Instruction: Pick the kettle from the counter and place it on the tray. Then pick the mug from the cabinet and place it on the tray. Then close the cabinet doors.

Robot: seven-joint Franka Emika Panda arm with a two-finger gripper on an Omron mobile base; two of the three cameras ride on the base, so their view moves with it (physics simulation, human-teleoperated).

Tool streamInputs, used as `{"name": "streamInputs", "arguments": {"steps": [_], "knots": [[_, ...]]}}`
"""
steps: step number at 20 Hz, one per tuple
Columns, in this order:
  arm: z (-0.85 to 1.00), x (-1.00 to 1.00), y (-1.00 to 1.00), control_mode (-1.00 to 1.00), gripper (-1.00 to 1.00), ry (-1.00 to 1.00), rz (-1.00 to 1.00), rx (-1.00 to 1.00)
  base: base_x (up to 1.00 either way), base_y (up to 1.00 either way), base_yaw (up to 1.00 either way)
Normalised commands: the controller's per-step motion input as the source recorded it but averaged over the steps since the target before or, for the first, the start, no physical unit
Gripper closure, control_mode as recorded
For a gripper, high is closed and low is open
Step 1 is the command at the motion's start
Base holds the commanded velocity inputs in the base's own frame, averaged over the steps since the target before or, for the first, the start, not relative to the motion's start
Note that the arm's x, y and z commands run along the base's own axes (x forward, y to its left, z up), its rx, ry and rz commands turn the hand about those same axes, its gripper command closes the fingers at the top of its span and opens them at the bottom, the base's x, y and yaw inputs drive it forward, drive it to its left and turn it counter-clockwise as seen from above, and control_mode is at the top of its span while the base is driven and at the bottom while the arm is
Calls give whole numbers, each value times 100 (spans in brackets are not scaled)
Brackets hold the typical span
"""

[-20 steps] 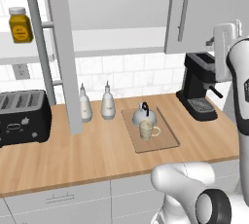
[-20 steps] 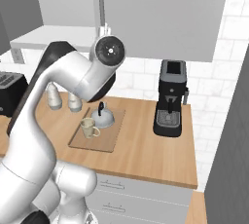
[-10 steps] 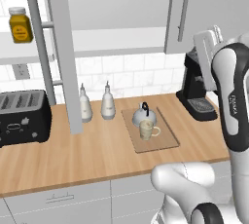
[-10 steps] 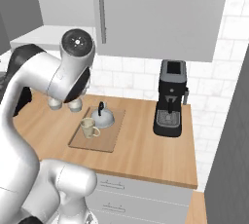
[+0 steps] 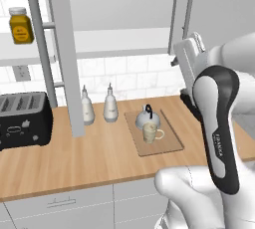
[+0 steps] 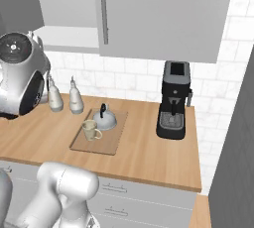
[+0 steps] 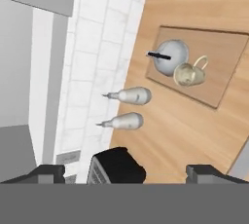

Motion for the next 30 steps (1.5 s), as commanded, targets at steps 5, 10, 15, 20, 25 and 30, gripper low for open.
{"name": "streamInputs", "arguments": {"steps": [5, 10, 15, 20, 25, 30], "knots": [[0, -55, 74, -100, -100, -5, 1, -3, 0, 0, 0], [0, -38, 77, -100, -100, -14, 0, -2, 0, 0, 0], [0, -12, 60, -100, -100, -13, 0, 0, 0, 0, 0], [0, -7, 65, -100, -100, -9, 0, 0, 0, 0, 0], [0, -13, 74, -100, -100, -8, 0, 0, 0, 0, 0], [0, -18, 68, -100, -100, -5, 0, 0, 0, 0, 0]]}}
